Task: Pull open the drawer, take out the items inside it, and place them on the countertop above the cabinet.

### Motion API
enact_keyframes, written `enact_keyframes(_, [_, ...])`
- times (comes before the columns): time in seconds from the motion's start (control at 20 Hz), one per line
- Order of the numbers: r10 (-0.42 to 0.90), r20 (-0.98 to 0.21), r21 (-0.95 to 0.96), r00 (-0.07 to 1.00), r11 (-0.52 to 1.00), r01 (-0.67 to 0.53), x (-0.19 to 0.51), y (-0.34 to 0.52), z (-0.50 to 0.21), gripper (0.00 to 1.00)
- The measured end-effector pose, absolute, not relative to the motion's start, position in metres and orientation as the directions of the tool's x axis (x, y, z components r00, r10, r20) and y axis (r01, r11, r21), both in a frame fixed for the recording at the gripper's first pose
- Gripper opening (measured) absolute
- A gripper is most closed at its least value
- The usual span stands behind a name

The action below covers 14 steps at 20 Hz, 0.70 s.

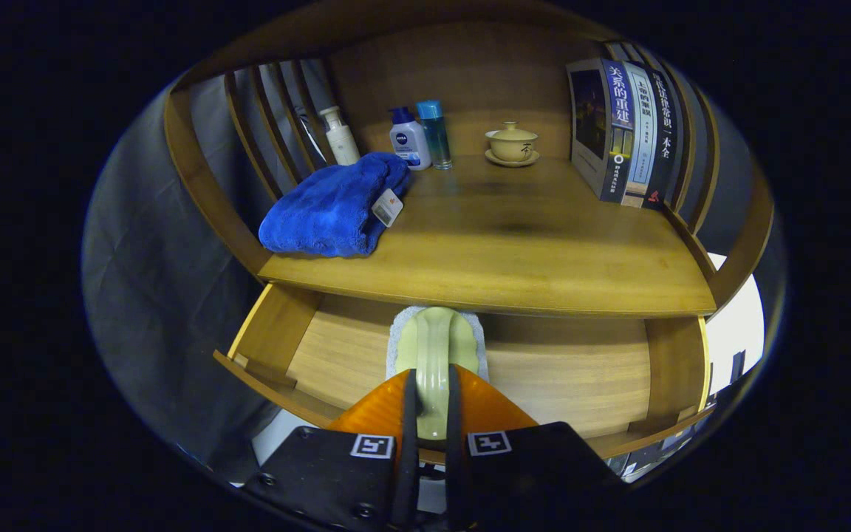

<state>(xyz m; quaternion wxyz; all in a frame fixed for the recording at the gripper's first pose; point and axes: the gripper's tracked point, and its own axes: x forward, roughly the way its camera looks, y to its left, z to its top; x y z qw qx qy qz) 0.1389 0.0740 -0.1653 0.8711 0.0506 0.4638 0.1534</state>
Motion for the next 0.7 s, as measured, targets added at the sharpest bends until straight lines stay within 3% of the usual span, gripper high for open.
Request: enact_keyframes(0.7, [0.313, -0.886, 0.224, 0.342, 0.935, -0.275, 0.142, 0.067, -0.154, 0.23])
